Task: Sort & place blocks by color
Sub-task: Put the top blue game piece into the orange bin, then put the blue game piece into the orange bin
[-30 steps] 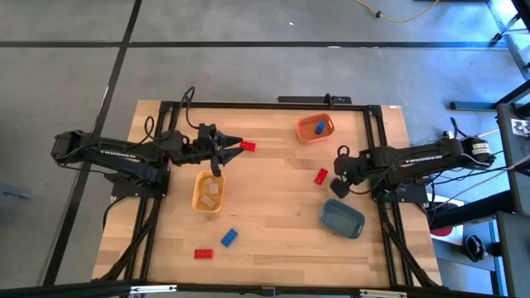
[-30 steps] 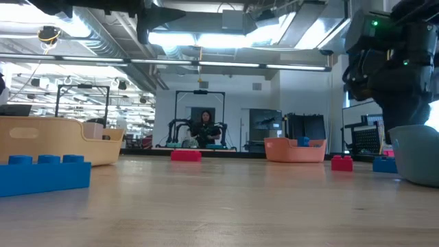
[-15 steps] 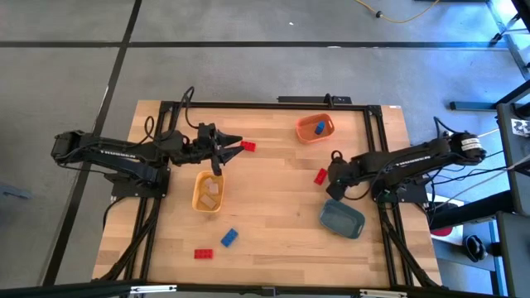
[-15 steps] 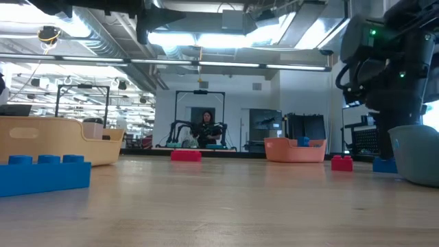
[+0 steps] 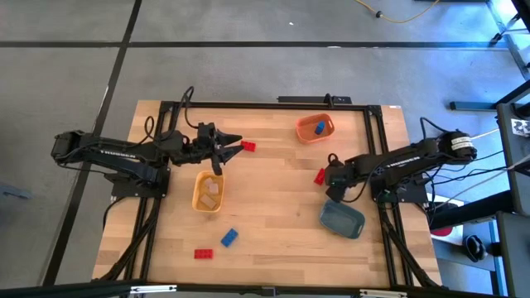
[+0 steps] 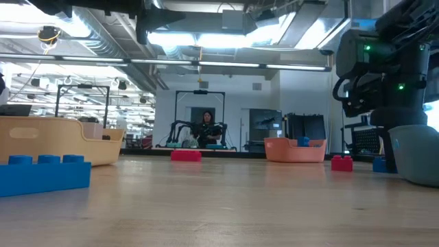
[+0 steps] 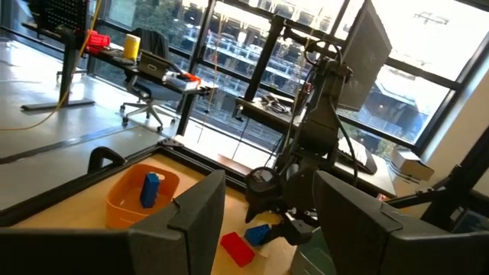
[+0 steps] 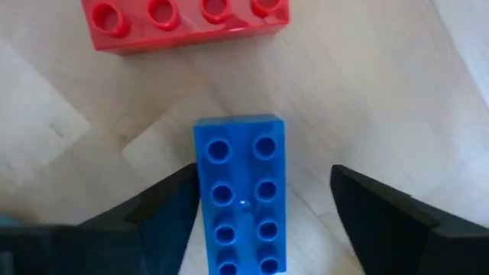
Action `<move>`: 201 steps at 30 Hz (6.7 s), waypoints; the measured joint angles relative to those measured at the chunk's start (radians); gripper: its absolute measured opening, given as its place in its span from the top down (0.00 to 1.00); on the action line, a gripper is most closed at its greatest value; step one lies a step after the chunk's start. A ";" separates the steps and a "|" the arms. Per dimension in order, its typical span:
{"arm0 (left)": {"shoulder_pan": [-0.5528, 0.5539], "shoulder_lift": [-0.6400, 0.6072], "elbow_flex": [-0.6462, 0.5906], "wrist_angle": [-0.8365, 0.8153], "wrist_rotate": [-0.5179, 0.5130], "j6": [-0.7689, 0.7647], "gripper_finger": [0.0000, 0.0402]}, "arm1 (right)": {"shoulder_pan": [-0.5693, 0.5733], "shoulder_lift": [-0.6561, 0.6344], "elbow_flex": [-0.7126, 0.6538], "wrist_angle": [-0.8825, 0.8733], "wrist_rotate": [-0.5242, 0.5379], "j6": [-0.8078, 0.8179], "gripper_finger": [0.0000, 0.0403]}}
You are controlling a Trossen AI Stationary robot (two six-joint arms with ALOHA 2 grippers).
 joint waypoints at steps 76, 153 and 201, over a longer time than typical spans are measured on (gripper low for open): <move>-0.002 0.012 0.000 -0.060 -0.006 0.051 0.52 | -0.677 0.360 0.457 0.253 0.051 -0.310 0.65; -0.002 0.012 0.000 -0.060 0.132 -0.080 0.52 | -0.120 -0.347 0.208 0.671 -0.219 -0.212 0.15; -0.610 0.864 0.735 -1.326 0.204 -1.114 0.53 | -0.121 -0.346 0.208 0.628 -0.219 -0.312 0.15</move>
